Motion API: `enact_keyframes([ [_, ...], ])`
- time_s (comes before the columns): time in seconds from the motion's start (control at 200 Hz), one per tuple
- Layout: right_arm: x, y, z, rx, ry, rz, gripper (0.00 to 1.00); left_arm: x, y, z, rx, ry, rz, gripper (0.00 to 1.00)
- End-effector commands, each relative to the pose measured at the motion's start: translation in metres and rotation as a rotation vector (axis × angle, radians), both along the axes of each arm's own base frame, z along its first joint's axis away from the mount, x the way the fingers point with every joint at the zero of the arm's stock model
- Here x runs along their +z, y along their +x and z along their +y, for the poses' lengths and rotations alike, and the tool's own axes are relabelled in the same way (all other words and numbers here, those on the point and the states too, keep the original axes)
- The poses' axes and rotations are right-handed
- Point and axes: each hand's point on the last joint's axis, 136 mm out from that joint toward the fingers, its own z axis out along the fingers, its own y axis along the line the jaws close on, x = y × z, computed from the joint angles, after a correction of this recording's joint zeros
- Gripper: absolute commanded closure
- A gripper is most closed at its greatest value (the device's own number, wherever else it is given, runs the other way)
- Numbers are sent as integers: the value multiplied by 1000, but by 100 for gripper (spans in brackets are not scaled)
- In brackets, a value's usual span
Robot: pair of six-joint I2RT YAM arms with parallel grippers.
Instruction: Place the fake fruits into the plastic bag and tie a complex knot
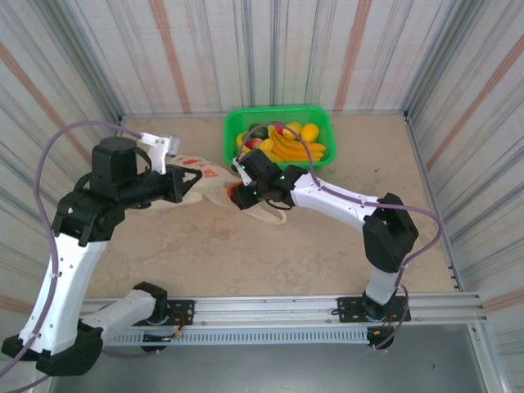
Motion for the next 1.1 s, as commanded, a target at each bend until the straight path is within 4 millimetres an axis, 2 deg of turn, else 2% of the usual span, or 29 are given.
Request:
enact_keyframes([
  [0.0,21,17,12,-23,42,-41,41,-10,-8,-5,-68,33,-2,100],
  [0.125,40,14,34,46,156,-38,39,-11,-9,-12,-107,28,11,100],
  [0.22,50,2,58,116,262,9,38,-9,-7,-16,-119,22,9,100],
  [0.376,41,-9,87,158,331,76,38,2,-5,-21,-140,-5,-9,100],
  [0.446,34,1,93,100,344,76,38,8,-7,-25,-163,-31,-11,100],
  [0.581,15,39,79,-106,318,68,35,26,-18,-33,-225,-86,-42,100],
  [0.646,13,51,71,-154,320,46,24,35,-22,-32,-231,-95,-59,100],
  [0.711,9,55,69,-158,323,46,17,40,-24,-32,-238,-97,-72,100],
  [0.887,-6,55,60,-179,278,54,10,38,-20,-28,-203,-65,-81,100],
  [0.962,-15,58,42,-226,196,28,7,36,-16,-20,-159,-30,-89,100],
  [1.092,-39,63,-5,-321,62,21,6,36,-9,-4,-65,27,-113,100],
])
